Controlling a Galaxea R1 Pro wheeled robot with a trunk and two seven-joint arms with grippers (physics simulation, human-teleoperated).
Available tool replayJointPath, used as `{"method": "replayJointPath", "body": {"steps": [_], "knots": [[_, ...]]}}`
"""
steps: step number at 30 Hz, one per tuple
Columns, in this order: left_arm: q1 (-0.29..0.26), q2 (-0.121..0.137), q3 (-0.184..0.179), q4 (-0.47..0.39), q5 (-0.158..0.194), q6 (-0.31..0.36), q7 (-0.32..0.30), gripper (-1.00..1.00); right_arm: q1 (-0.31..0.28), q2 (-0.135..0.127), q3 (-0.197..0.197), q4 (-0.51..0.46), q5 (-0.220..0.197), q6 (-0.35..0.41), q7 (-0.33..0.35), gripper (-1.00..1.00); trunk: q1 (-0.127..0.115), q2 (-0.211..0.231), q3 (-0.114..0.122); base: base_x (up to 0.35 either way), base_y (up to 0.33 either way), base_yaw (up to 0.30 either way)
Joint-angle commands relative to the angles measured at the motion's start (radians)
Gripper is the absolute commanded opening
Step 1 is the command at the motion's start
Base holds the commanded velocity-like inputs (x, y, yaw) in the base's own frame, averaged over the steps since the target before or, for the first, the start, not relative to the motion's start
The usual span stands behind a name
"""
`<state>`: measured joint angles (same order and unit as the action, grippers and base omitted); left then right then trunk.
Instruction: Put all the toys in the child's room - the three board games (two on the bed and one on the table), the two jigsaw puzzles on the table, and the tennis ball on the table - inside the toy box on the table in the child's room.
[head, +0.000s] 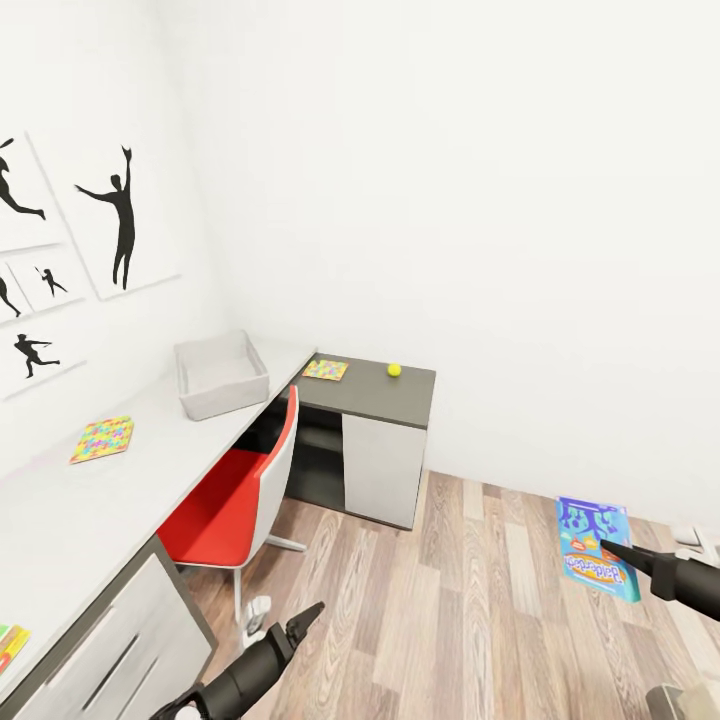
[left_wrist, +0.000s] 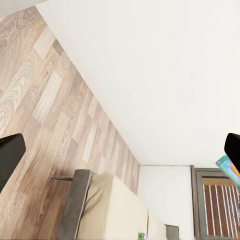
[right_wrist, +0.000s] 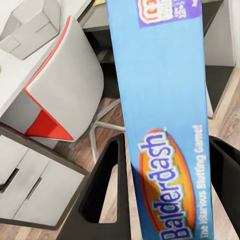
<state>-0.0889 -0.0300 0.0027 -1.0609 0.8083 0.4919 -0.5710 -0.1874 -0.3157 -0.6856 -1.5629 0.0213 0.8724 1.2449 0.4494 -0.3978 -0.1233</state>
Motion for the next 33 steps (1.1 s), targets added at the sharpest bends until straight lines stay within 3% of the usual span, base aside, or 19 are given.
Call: {"method": "replayJointPath", "body": {"steps": [1,4,6,7,8,10,13,14,18,19,22,24,33], "knots": [[-0.006,-0.001,-0.001,-0.009,0.009,0.013,0.001,1.00,-0.001,-0.001,-0.001,-0.001,0.002,0.008,0.004,-1.00,0.001,-0.002,-0.002,0.003,0.000,0.000],[-0.026,-0.004,-0.005,-0.055,0.011,0.042,0.005,1.00,-0.001,-0.002,-0.001,-0.003,0.003,0.008,0.004,-1.00,0.001,-0.002,-0.002,0.002,0.000,0.000],[-0.055,-0.008,-0.008,-0.138,0.011,0.106,0.027,1.00,-0.001,-0.002,-0.001,-0.003,0.003,0.009,0.004,-1.00,0.001,-0.002,-0.002,0.001,0.000,0.000],[-0.119,-0.030,-0.012,-0.282,0.015,0.233,0.126,1.00,-0.003,-0.002,-0.001,-0.003,0.004,0.011,0.002,-1.00,0.001,-0.002,-0.002,0.000,0.000,0.000],[-0.119,-0.030,-0.012,-0.282,0.015,0.233,0.126,1.00,-0.003,-0.002,-0.001,-0.003,0.004,0.011,0.002,-1.00,0.001,-0.002,-0.002,0.000,0.000,0.000],[-0.175,-0.055,-0.012,-0.365,0.026,0.311,0.222,1.00,-0.004,-0.002,-0.001,-0.003,0.004,0.012,0.000,-1.00,0.001,-0.002,-0.002,0.000,0.000,0.000],[-0.250,-0.082,-0.016,-0.447,0.086,0.386,0.365,1.00,-0.005,-0.002,0.000,-0.002,0.004,0.013,-0.009,-1.00,0.001,-0.002,-0.001,0.000,0.000,0.000],[-0.250,-0.082,-0.016,-0.447,0.086,0.386,0.365,1.00,-0.005,-0.002,0.000,-0.002,0.004,0.013,-0.009,-1.00,0.001,-0.002,-0.001,0.000,0.000,0.000],[-0.296,-0.098,-0.052,-0.505,0.172,0.430,0.518,1.00,-0.006,-0.003,0.000,-0.005,0.004,0.015,-0.018,-1.00,0.001,-0.002,0.000,0.000,0.000,0.000],[-0.316,-0.101,-0.065,-0.523,0.208,0.443,0.613,1.00,-0.007,-0.007,-0.001,-0.010,0.003,0.017,-0.021,-1.00,0.001,-0.002,0.000,0.000,0.000,0.000],[-0.351,-0.102,-0.058,-0.532,0.230,0.450,0.693,1.00,-0.008,-0.015,-0.001,-0.012,0.003,0.018,-0.023,-1.00,0.001,-0.002,0.000,0.000,0.000,0.000],[-0.380,-0.102,-0.049,-0.535,0.240,0.455,0.728,1.00,-0.008,-0.020,-0.001,-0.012,0.002,0.018,-0.024,-1.00,0.001,-0.002,0.000,0.000,0.000,0.000],[-0.422,-0.098,-0.042,-0.543,0.285,0.465,0.779,1.00,-0.009,-0.031,-0.002,-0.013,0.001,0.019,-0.024,-1.00,0.001,-0.002,0.000,0.000,0.000,0.000]]}}
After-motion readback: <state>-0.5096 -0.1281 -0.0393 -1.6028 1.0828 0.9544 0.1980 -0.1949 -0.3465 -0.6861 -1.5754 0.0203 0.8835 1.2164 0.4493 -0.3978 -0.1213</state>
